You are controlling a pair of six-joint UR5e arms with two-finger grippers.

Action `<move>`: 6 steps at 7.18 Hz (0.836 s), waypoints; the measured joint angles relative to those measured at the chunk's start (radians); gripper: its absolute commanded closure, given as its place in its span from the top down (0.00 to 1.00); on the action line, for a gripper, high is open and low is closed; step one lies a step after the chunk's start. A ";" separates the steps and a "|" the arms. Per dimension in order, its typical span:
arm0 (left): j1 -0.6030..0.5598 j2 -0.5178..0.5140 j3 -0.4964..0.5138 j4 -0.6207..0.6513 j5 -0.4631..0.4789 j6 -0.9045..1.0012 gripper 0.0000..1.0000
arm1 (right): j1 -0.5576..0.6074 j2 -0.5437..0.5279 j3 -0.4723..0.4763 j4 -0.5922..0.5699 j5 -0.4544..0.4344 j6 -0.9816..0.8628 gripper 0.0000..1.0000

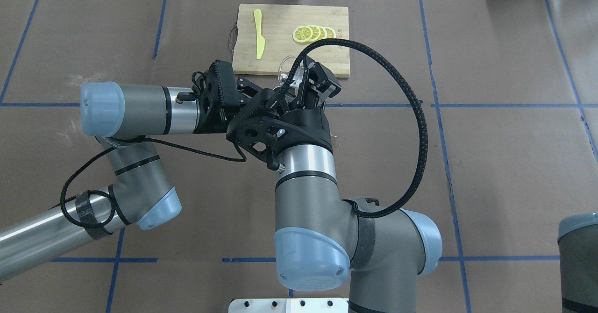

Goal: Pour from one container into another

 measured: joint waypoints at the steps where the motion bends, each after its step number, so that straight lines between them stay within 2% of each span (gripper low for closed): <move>1: 0.000 0.000 0.000 0.000 0.000 0.000 0.00 | 0.002 -0.005 0.025 0.001 0.018 0.038 0.00; 3: 0.000 0.002 0.001 0.000 0.000 0.000 0.00 | 0.007 -0.036 0.069 0.022 0.038 0.115 0.00; 6: -0.001 0.004 0.000 0.000 0.000 0.000 0.00 | 0.024 -0.175 0.091 0.219 0.089 0.227 0.00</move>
